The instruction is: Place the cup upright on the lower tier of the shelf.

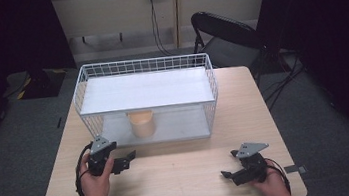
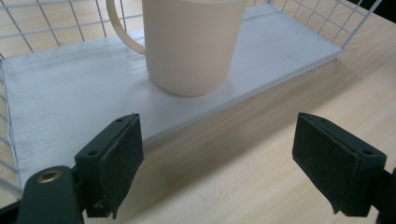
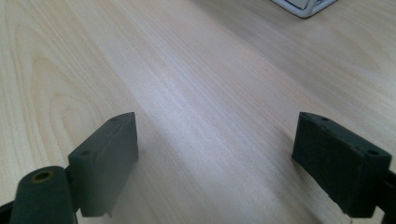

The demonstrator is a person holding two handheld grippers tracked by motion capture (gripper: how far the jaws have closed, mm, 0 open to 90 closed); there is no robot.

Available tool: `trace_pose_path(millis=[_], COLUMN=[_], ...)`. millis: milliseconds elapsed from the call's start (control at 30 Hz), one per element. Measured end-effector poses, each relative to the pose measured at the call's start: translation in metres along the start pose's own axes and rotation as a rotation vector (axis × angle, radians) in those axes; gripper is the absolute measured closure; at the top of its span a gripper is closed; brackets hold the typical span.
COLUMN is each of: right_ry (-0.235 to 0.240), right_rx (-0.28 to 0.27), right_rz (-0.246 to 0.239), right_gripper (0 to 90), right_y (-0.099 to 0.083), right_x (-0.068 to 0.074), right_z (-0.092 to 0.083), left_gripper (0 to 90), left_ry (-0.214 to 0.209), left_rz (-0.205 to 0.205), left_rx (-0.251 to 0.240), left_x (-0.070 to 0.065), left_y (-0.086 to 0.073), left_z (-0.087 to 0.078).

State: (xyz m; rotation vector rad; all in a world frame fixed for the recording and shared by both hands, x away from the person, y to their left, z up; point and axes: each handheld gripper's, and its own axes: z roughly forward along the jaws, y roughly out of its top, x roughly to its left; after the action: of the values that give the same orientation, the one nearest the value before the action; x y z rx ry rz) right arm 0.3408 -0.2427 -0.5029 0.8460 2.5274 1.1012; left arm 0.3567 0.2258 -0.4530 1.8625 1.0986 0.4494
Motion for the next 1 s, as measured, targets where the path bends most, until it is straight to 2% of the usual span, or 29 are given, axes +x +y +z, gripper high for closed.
trace_pose_path(millis=[67,200,333,800,1000], right_ry=[0.000,0.000,-0.001,0.000,-0.001], right_rx=[0.000,0.000,0.000,0.000,0.000], right_rz=[0.000,0.000,0.000,0.000,0.000], right_gripper=[13.6,13.6,13.6,13.6,13.6], right_y=[0.000,0.000,0.000,0.000,0.000], right_x=[0.000,0.000,0.000,0.000,0.000], right_z=[0.000,0.000,0.000,0.000,0.000], left_gripper=[16.1,16.1,16.1,16.1,16.1], left_ry=[-0.003,-0.016,-0.011,-0.018,-0.019], left_rz=[-0.007,0.003,-0.005,0.033,0.031], left_rx=[-0.001,0.003,0.012,0.024,0.034], left_x=[0.002,0.006,0.010,0.022,0.027], left_y=[-0.003,-0.009,-0.013,-0.029,-0.036], left_z=[-0.002,-0.006,-0.008,-0.020,-0.023])
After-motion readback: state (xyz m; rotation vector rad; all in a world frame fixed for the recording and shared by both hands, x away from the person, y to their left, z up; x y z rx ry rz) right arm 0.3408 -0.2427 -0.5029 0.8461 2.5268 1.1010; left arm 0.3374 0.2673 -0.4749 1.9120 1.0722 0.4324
